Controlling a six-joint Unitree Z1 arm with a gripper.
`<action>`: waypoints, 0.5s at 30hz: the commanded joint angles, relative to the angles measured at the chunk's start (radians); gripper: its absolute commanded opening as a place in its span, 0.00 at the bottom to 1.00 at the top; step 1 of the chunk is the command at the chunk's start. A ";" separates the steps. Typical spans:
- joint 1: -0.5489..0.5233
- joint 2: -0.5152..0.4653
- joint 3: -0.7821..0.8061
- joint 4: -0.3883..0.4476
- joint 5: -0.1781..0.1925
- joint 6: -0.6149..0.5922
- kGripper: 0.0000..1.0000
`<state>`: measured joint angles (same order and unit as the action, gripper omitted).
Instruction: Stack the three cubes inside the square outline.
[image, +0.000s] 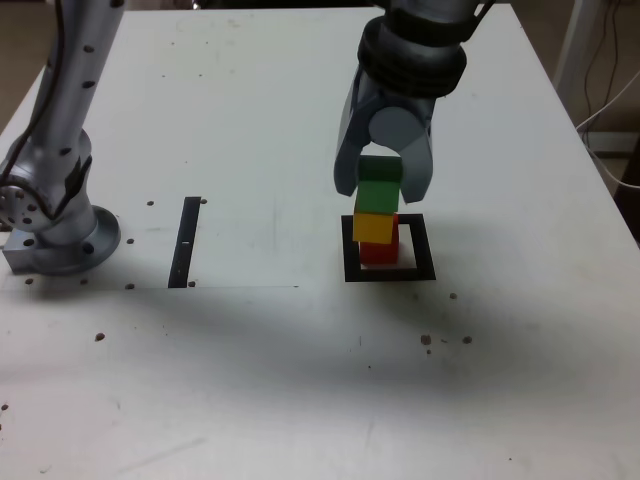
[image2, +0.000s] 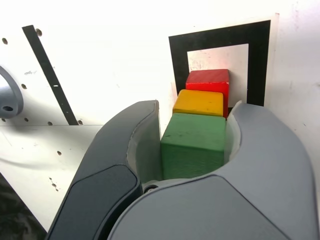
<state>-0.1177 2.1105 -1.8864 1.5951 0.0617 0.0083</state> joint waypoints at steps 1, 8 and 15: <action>0.001 0.007 0.000 0.005 -0.002 0.006 0.86; 0.001 0.000 0.009 0.002 -0.002 0.008 0.99; 0.001 -0.023 0.027 -0.004 0.004 0.007 0.99</action>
<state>-0.1177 2.1062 -1.8626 1.5867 0.0608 0.0150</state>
